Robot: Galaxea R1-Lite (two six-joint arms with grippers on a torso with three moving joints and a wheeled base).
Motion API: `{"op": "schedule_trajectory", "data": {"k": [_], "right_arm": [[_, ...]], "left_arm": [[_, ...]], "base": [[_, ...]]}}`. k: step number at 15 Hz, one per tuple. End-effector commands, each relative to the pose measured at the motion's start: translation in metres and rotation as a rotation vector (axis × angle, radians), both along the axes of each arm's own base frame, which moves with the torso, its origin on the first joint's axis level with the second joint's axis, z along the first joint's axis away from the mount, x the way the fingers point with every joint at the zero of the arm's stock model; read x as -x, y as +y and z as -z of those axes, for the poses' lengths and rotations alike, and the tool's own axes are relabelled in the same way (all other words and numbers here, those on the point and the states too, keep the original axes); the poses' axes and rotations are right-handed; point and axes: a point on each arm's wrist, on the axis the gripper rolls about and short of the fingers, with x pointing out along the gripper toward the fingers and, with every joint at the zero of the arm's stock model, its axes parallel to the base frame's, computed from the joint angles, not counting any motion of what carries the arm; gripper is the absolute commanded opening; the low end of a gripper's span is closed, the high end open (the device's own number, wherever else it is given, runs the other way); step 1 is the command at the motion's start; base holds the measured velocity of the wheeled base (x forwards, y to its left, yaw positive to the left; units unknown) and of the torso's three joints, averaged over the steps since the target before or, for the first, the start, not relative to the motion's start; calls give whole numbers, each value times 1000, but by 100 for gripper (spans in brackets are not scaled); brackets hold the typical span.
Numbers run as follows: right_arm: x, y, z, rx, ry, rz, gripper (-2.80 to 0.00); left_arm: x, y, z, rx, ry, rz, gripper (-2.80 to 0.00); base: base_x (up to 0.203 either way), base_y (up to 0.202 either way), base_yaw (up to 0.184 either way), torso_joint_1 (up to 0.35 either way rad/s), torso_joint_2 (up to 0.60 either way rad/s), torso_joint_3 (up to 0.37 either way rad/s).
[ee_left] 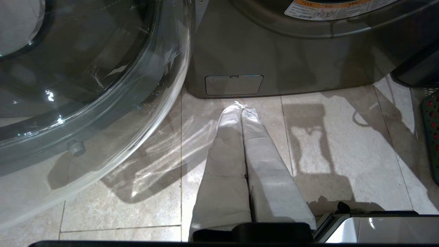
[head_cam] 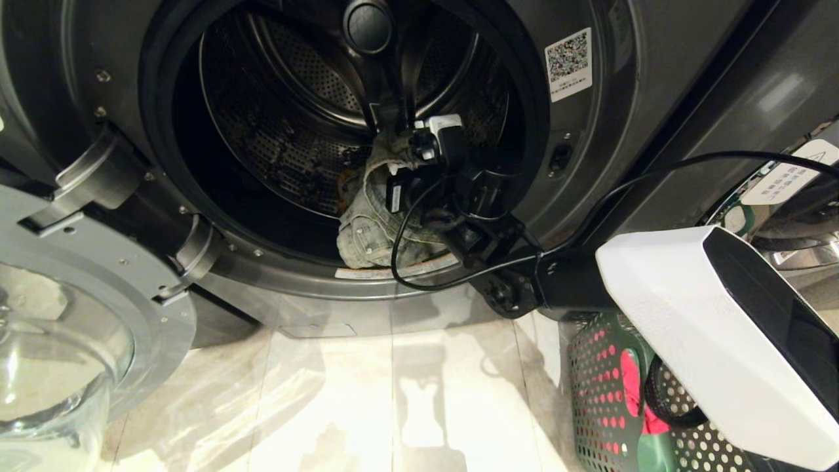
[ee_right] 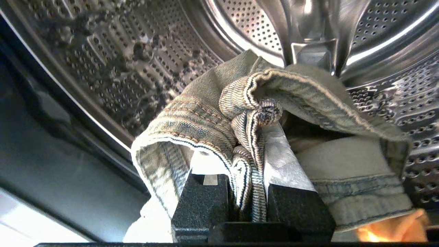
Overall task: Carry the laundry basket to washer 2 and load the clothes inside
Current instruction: Place the clothes into the washing machine
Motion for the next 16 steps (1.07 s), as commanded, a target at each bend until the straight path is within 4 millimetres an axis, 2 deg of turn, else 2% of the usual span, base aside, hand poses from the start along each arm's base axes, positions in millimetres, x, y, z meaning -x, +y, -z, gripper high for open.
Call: {"op": "schedule_trajectory", "data": {"k": [1,9,13,16], "right_arm": [[5,-4,-8,-7,-4,1,-280],[31,-26,7,58,242,-32,-280],[45,-37,-6,26,287,-38,-280],[44,-37,-16,11,259,-3,-280]], "left_arm": [[-1,0,2,0,7,0,-280],[-1,0,2,0,7,0,-280],[-1,0,2,0,7,-1,-280],[-1,0,2,0,7,0,-280]], "base": [[0,0,0,0,0,0],[0,0,0,0,0,0],[0,0,0,0,0,0],[0,0,0,0,0,0]]}}
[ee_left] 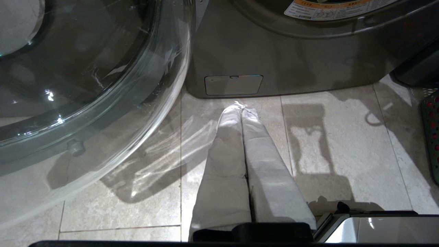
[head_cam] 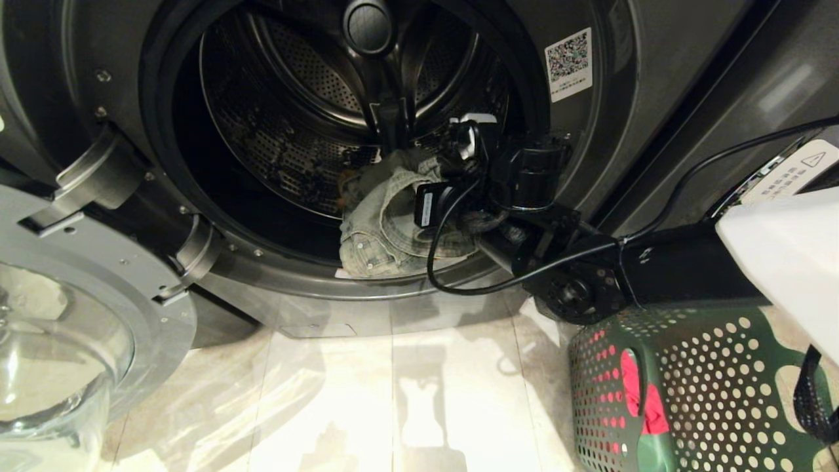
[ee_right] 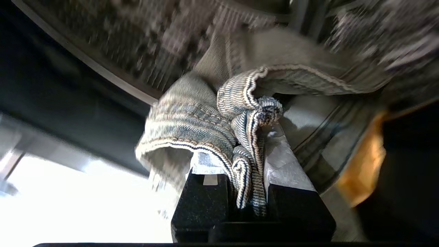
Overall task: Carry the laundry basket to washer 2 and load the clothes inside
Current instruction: Place the clothes into the washing machine
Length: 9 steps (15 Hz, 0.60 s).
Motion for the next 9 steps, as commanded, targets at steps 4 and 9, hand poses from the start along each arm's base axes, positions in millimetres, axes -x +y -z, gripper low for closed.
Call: {"op": "schedule_trajectory", "data": {"k": [4,9], "right_arm": [[-7,6,-4,-18,-61,5,0],[5,-5,-4,9,-36,5,0]], "left_arm": [[-1,0,2,0,7,1,-280],[-1,0,2,0,7,0,-280]], "base": [[0,0,0,0,0,0],[0,0,0,0,0,0]]}}
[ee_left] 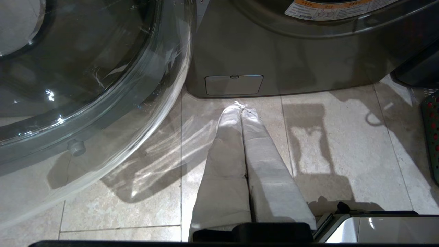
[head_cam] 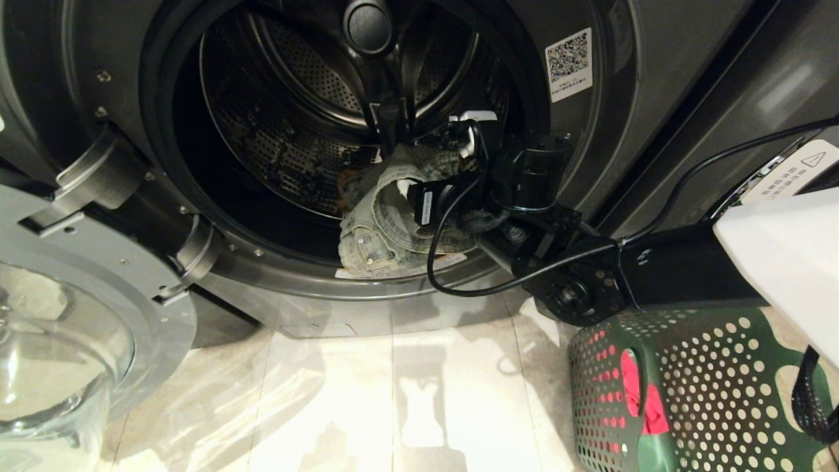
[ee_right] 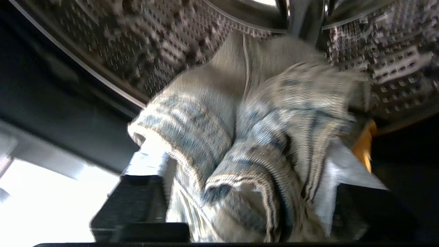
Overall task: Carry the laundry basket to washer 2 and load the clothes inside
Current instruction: Place the clothes into the washing machine
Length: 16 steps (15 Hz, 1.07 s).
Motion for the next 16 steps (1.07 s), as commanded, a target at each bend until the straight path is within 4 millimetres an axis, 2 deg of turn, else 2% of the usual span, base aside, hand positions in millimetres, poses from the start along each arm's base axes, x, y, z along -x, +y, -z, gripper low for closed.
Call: {"op": "schedule_trajectory", "data": {"k": [1,4,11,14,16], "right_arm": [[9,-7,-5,13,-3,3,0],[28,-22,-10,52,-1,-10,0],[67,-43,9,125,82,-80,0],[97,-64,18,158,128,-102,0],[120,-82,13,164,133,-113,0]], "left_arm": [[-1,0,2,0,7,0,-280],[-1,0,2,0,7,-2,-280],[-1,0,2,0,7,-2,-280],[-1,0,2,0,7,-2,-280],[-1,0,2,0,7,-1,-280]], "base": [[0,0,0,0,0,0],[0,0,0,0,0,0],[0,0,0,0,0,0],[0,0,0,0,0,0],[0,0,0,0,0,0]]}}
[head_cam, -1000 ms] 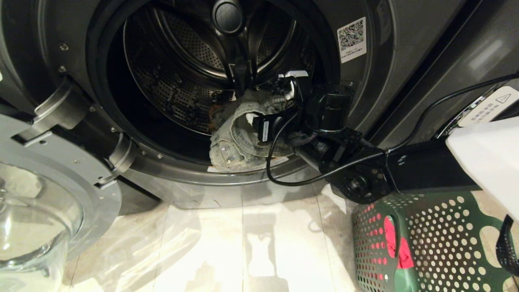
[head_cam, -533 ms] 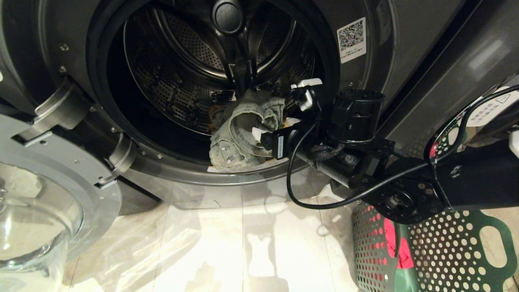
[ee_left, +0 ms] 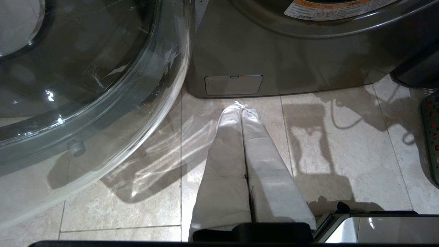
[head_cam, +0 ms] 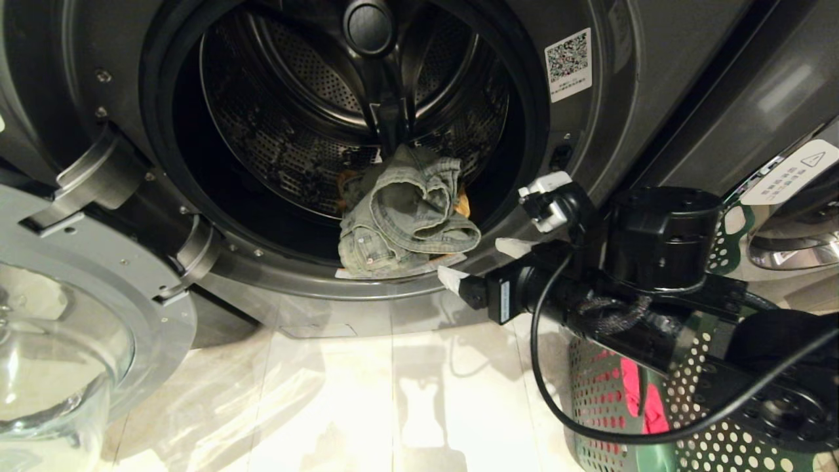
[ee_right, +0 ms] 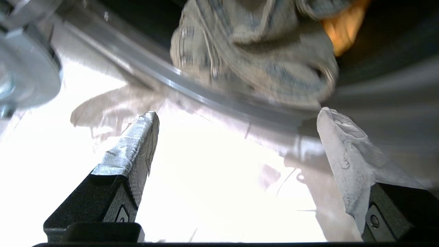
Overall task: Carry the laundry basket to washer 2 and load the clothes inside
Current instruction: Place the clothes into the washing machine
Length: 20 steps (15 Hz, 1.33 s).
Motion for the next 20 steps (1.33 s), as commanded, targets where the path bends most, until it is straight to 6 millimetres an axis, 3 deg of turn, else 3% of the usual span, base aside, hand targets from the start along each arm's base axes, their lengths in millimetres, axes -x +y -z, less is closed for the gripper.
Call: {"op": "schedule_trajectory", "data": {"k": [1,4,8,12,14,15,16,20], "right_arm": [[25,-21,-16,-26,-27,-4,-280],[47,-61,-25,3,14,62,-280],[52,-149,-12,163,284,417,-280],[73,-235,14,174,642,862,-280],[84,-261,30,114,847,973,-280],[79,-269,41,94,939,980,-280],[69,-277,53,76,1024,971,0],[27,-303,102,-74,1311,922,0]], "left_arm": [[-1,0,2,0,7,-1,-280],[-1,0,2,0,7,0,-280],[-1,0,2,0,7,-1,-280],[-1,0,2,0,7,1,-280],[-1,0,2,0,7,-1,-280],[-1,0,2,0,7,-1,-280],[-1,0,2,0,7,0,-280],[-1,0,2,0,7,0,-280]], "base": [[0,0,0,0,0,0],[0,0,0,0,0,0],[0,0,0,0,0,0],[0,0,0,0,0,0],[0,0,0,0,0,0],[0,0,0,0,0,0],[0,0,0,0,0,0],[0,0,0,0,0,0]]}}
